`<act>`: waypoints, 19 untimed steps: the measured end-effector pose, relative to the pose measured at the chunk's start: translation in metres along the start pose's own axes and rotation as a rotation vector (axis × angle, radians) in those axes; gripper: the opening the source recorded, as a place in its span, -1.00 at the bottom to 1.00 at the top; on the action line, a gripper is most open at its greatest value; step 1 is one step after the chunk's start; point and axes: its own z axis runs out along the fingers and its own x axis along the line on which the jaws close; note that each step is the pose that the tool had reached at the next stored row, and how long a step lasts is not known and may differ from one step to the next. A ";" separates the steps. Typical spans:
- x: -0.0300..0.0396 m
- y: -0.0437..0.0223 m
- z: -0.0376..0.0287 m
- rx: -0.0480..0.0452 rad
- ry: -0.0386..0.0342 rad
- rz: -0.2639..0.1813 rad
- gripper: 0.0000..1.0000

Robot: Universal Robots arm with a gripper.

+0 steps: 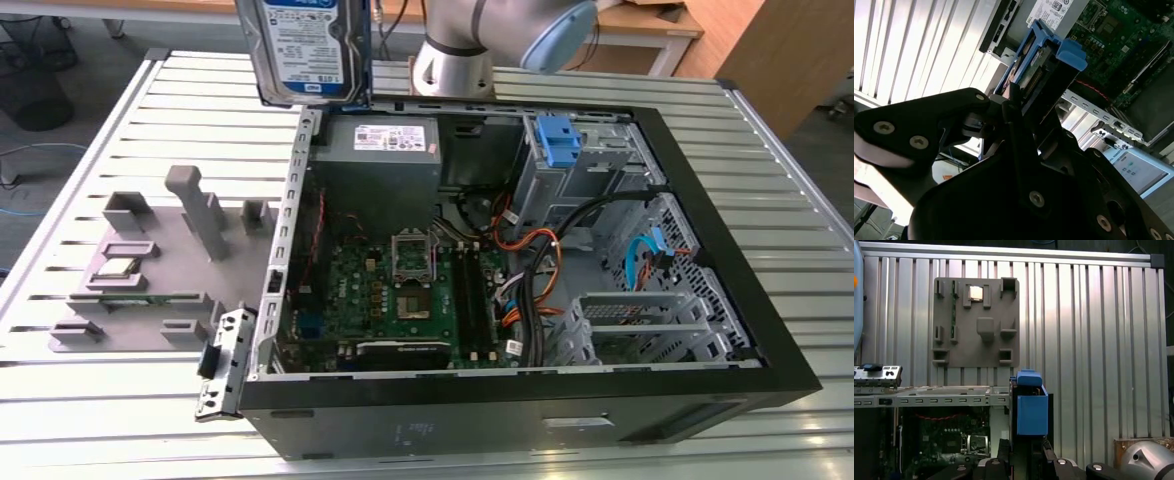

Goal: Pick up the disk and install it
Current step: 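Pick up the disk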

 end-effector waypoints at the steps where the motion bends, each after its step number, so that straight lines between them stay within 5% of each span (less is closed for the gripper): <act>1: 0.0000 -0.0024 0.0000 0.0001 0.0000 0.000 -0.30; 19: -0.0009 -0.0455 -0.0010 0.0000 0.0000 0.000 -0.30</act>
